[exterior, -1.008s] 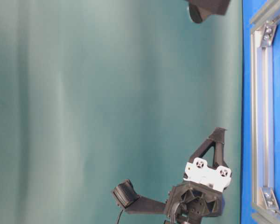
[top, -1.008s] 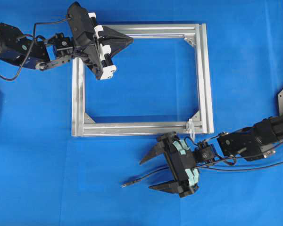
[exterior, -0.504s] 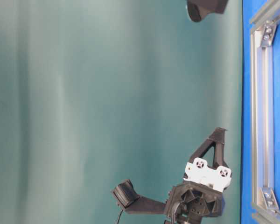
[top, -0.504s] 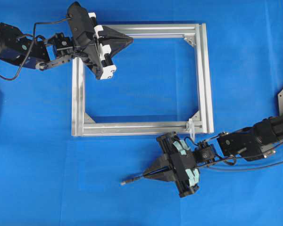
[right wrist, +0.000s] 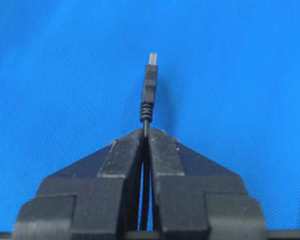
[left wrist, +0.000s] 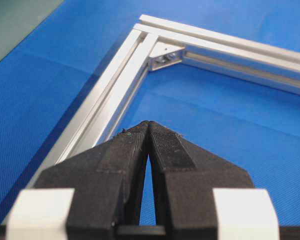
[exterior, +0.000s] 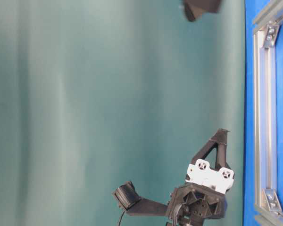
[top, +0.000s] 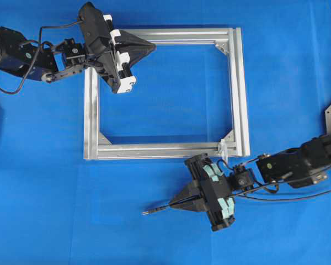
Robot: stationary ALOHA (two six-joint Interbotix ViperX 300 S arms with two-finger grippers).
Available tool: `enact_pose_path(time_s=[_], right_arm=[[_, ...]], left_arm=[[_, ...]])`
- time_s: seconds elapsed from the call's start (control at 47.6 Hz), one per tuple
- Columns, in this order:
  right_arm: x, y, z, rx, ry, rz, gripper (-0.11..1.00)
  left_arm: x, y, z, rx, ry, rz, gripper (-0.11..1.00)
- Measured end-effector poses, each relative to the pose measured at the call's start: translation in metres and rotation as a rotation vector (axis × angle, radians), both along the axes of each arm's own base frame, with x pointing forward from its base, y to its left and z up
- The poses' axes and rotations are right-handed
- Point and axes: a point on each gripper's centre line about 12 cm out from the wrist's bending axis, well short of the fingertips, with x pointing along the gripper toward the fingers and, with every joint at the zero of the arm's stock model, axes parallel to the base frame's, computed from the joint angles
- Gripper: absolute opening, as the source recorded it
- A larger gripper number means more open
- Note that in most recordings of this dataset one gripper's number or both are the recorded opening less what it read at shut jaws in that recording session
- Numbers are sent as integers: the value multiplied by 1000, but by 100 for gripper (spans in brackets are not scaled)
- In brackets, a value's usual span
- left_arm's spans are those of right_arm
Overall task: Insert the wire through the string loop located on the right side.
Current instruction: 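Lift the gripped USB cable with the right gripper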
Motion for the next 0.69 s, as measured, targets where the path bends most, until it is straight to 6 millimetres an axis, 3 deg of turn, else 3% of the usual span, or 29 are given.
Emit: enact_pose_path(time_s=[0.315, 0.693], right_arm=[[-4, -2, 46, -23, -15, 7, -3], [-5, -2, 51, -24, -12, 7, -3]], left_arm=[[0, 0, 0, 1, -1, -1, 0], [0, 0, 0, 1, -1, 0, 0]])
